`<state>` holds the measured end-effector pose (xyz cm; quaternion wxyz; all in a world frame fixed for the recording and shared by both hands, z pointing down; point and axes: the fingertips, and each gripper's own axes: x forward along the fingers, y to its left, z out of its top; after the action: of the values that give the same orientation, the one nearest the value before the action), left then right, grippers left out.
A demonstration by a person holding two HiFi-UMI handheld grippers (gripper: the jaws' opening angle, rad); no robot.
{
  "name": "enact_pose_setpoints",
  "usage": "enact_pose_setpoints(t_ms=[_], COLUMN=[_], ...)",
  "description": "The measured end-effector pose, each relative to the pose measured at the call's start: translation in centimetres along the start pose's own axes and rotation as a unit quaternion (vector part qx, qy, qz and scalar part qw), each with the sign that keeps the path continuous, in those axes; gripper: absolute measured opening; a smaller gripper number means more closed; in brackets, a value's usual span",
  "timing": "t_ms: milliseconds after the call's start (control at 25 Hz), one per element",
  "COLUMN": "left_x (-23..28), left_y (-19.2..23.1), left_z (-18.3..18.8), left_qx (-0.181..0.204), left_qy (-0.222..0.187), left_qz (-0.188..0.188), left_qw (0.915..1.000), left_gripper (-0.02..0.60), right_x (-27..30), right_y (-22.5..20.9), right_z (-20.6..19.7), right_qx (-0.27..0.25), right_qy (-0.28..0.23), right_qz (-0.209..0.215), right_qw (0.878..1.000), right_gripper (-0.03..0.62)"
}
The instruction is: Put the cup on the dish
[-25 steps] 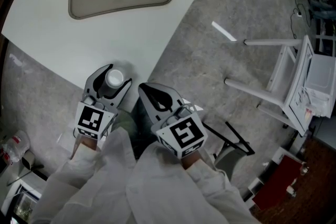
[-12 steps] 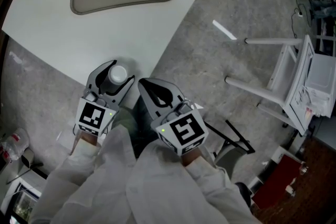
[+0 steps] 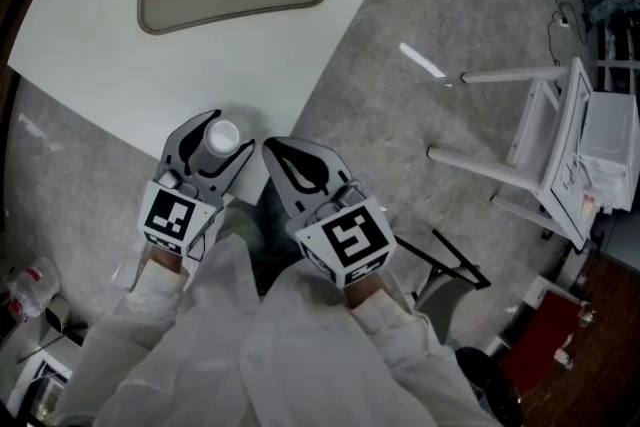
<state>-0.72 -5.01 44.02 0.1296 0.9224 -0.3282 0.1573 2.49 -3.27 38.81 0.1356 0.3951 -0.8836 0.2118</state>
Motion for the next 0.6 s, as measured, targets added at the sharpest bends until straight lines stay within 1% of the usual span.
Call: enact_pose_setpoints(t_ms=[120, 240, 360, 440, 600], left_x=[-0.5, -1.1, -2.1, -2.8, -3.5], left_y=[0.2, 0.5, 0.6, 0.9, 1.6], left_z=[1.3, 2.6, 4.0, 4.6, 5.2], left_qx=[0.007, 0.023, 0.02, 0.02, 0.031], left_qy=[-0.016, -0.024, -0.044, -0.046, -0.052], left_qz=[-0.003, -0.005, -0.005, -0.004, -0.004], left_qw=[0.9998, 0.9994, 0.9988, 0.9987, 0.9981], left_gripper=[0.275, 0.275, 0.275, 0.275, 0.275], right_x=[-0.3, -0.3, -0.5, -0.4, 0.0], right_y=[0.3, 0.6, 0.8, 0.9, 1.3], right_z=[0.9, 1.7, 2.1, 2.5, 3.4], right_qx=[-0.006, -0.013, -0.016, -0.019, -0.028], right_qy=[-0.012, -0.019, -0.021, -0.027, -0.038], right_qz=[-0.007, -0.014, -0.019, -0.024, -0.028], right_qw=[1.0, 1.0, 0.999, 0.999, 0.998], right_gripper=[0.012, 0.012, 0.013, 0.013, 0.012])
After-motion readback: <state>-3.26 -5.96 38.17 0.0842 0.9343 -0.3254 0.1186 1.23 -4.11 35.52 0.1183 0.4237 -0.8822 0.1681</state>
